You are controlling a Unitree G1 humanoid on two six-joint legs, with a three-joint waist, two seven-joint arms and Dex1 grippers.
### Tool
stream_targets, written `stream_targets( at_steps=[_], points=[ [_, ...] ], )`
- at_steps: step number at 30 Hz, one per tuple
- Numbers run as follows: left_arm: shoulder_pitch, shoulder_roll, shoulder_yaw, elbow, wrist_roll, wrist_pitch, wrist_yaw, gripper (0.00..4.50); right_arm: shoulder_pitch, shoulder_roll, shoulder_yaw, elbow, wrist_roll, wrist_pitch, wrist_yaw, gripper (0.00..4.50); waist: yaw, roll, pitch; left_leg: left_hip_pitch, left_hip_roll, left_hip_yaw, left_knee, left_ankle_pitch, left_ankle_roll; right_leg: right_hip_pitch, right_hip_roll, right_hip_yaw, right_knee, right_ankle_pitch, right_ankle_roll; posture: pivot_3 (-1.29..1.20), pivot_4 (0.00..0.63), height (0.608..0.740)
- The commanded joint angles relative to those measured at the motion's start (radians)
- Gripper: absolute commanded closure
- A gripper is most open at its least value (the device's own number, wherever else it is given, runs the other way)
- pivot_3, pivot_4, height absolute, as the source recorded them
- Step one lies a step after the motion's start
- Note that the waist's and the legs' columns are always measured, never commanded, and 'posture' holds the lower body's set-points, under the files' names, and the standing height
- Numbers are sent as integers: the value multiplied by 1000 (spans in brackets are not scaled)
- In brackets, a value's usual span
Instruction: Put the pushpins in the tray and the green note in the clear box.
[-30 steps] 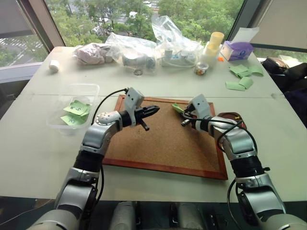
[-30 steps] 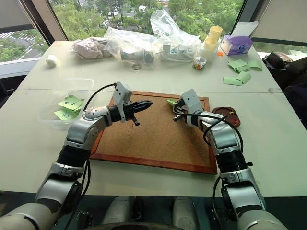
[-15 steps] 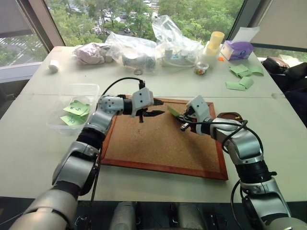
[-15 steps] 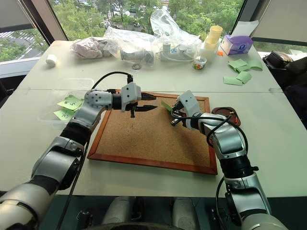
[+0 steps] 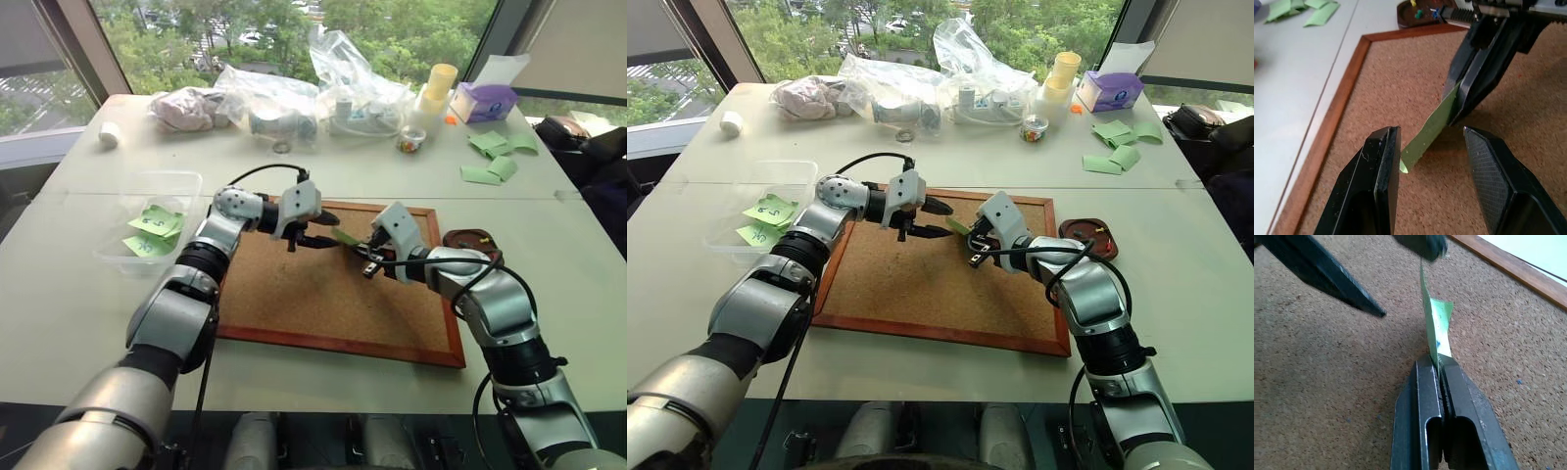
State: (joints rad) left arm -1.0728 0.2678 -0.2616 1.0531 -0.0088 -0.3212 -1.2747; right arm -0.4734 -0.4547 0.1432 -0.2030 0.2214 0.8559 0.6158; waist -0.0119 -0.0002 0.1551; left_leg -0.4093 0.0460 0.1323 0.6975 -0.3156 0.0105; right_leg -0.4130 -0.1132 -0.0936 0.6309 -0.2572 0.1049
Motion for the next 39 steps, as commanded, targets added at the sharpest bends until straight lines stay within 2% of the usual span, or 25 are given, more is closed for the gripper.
stream_targets(
  at_steps=[1,19,22,25,33,39],
  points=[
    [-51,-9,-5,32,31,-27,-32,2179,-3,-18,-6,-52,12,2,6,4500,1,0,0,0,0,0,0,0,0,0,0,0,0,0,0,0,150,740],
    [-74,-63,11,110,99,-133,53,2179,-5,-21,-2,-78,13,27,8,4500,1,0,0,-1,0,0,0,-1,1,-1,0,0,0,0,0,0,150,740],
    [-73,-69,6,117,118,-167,65,3083,-7,-21,-3,-74,12,26,7,4500,0,0,0,-1,0,0,0,-1,1,-1,0,0,0,0,0,0,150,740],
    [-73,-75,7,121,129,-196,72,4428,-9,-21,-3,-70,11,24,6,4500,0,0,0,-1,0,0,0,-1,1,-1,0,0,0,0,0,0,150,740],
    [-90,-43,32,80,127,-224,74,4428,27,-62,-66,-182,46,82,7,4500,2,0,0,-1,0,-1,0,-1,1,-1,0,0,0,0,0,0,150,740],
    [-68,25,52,19,109,-210,60,4428,88,-127,-259,-346,173,209,18,4500,2,0,0,-1,0,-3,0,-1,2,-1,-1,0,0,0,0,0,150,740]
  ],
)
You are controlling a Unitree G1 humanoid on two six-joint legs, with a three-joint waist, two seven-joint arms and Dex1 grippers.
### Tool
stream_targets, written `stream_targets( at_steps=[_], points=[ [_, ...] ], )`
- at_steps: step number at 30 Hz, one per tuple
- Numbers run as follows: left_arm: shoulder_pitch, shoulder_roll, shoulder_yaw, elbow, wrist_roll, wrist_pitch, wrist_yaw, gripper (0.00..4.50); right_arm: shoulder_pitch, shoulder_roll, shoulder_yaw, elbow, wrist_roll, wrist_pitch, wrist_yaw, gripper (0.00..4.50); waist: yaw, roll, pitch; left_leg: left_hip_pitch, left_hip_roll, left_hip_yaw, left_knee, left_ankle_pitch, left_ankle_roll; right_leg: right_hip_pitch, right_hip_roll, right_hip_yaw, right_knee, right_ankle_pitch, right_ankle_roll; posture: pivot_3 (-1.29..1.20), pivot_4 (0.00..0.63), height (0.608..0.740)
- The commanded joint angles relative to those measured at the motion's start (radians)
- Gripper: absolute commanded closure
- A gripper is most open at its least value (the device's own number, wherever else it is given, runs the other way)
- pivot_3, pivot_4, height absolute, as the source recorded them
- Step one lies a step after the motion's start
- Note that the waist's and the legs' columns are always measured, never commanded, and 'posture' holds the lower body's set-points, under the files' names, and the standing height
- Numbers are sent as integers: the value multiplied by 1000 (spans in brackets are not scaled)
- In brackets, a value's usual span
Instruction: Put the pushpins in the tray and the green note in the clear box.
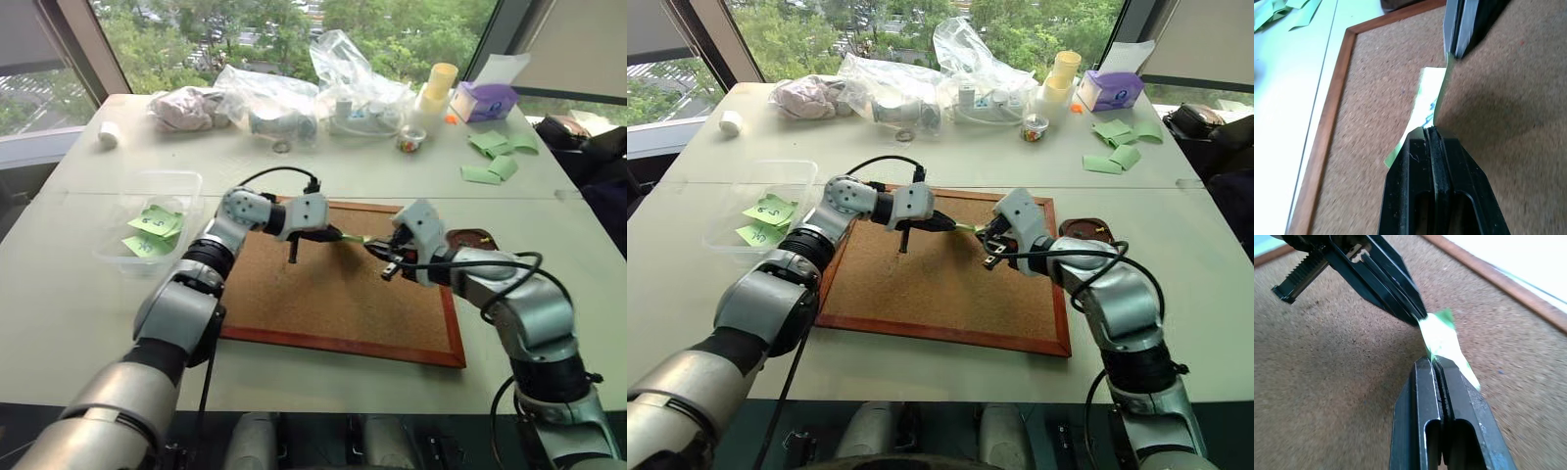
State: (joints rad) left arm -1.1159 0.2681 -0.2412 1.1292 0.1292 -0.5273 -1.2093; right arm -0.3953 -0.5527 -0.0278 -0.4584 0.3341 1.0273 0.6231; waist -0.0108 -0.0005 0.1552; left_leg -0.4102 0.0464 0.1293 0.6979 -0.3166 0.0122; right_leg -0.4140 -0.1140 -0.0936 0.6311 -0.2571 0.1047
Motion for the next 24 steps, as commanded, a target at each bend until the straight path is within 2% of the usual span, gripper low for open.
stream_targets(
  at_steps=[1,3,7,12,15,19,24],
  points=[
    [-21,30,32,-65,-31,-1,-6,4428,16,-38,-105,-104,78,48,13,4500,2,0,0,0,0,0,0,0,0,0,0,0,0,0,0,0,150,740],
    [-13,52,40,-81,-33,1,2,4428,41,-65,-155,-141,121,65,31,4500,3,0,0,0,0,0,0,0,1,0,0,0,0,0,0,0,150,740],
    [-12,95,165,-207,-155,153,69,4428,123,-122,-207,-180,208,19,120,4500,0,-4,2,0,0,0,0,-1,2,0,0,0,0,0,0,0,150,740],
    [20,146,386,-500,-292,509,406,4428,103,-117,-132,-118,194,-55,112,4500,-7,-5,3,0,0,-1,1,-1,1,0,0,0,1,0,0,0,150,740],
    [143,205,494,-772,-321,745,578,4428,75,-110,-79,-73,188,-98,118,4500,-12,-4,3,1,1,0,0,-1,1,0,0,1,1,0,0,0,150,740],
    [351,284,622,-1037,-414,1006,663,4428,30,-123,-13,6,177,-156,159,4500,-8,-5,3,2,1,0,0,0,0,1,0,1,1,0,0,0,150,740],
    [598,360,693,-1152,-411,1095,712,4428,-38,-138,59,109,149,-227,220,4500,7,-9,5,2,1,-1,2,0,0,3,-1,1,1,0,0,0,150,740]
  ],
)
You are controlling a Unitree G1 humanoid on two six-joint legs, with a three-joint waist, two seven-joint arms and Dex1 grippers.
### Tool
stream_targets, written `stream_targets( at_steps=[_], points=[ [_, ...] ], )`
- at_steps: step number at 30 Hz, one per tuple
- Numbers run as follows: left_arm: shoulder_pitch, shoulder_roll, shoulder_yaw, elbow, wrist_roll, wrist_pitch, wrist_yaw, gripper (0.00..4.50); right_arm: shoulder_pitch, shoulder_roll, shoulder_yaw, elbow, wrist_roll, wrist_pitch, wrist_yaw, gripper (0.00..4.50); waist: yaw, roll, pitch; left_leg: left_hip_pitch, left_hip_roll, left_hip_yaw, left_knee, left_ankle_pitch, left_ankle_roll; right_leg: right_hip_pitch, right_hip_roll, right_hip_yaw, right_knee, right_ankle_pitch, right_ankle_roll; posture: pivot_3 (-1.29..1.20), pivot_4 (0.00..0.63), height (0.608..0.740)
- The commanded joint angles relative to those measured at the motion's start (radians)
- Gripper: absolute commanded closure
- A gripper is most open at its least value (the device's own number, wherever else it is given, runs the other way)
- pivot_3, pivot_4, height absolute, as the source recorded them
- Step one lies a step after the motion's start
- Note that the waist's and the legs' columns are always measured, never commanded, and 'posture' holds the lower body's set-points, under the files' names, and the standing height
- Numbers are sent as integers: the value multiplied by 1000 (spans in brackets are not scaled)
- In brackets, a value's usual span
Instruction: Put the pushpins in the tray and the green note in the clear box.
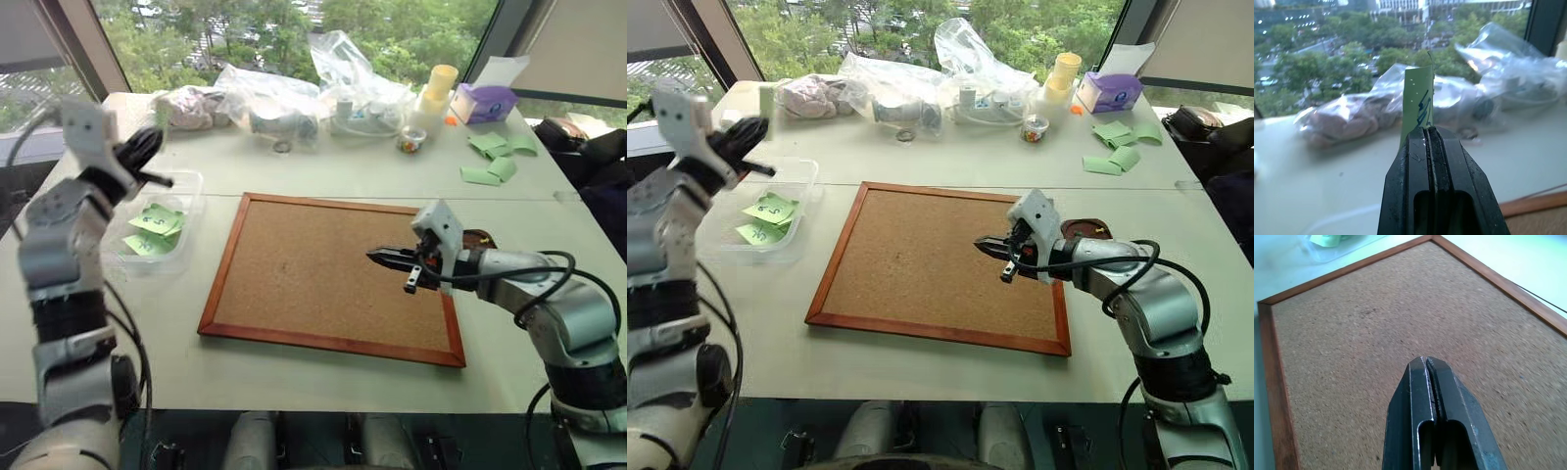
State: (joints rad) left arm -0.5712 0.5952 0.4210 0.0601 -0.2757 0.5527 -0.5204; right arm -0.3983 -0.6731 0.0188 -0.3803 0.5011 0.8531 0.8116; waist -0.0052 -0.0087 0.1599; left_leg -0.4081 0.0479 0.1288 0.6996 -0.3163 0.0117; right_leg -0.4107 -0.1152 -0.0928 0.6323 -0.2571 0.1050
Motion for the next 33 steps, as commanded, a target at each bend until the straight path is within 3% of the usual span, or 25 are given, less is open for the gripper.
stream_targets(
  at_steps=[1,6,9,11,16,21,33],
  points=[
    [100,46,30,-96,3,18,23,4428,-50,-15,23,50,-23,-62,39,4500,6,0,0,0,0,0,0,0,0,0,0,0,0,0,0,0,150,740],
    [185,48,35,-131,-36,61,23,4428,-84,-9,56,91,-37,-90,63,4500,17,-1,0,0,0,1,0,0,0,0,-1,-1,0,0,0,0,150,740],
    [189,48,27,-145,-71,89,3,3690,-89,-14,53,101,-39,-94,65,4500,16,-1,0,0,-1,2,0,0,0,0,0,-1,0,0,0,0,150,740],
    [176,50,28,-164,-115,120,-19,2933,-81,-22,41,100,-42,-93,62,4500,14,-1,0,0,-1,2,0,0,0,0,0,-1,0,0,0,0,150,740],
    [136,72,-2,-193,-188,176,-71,542,-49,-42,0,75,-41,-79,42,4500,15,-1,0,0,-1,2,0,0,-1,0,0,-1,0,0,0,0,150,740],
    [55,50,-86,-265,-316,230,-170,542,4,-77,-61,37,-24,-55,21,4500,18,-1,0,0,-1,2,0,0,-1,0,0,-1,0,0,0,0,150,740],
    [86,54,-415,-242,-265,123,-421,542,124,-136,-163,-94,68,-2,25,4500,9,0,0,1,-1,3,-1,1,-2,0,2,-1,-1,0,0,0,150,740]
  ],
)
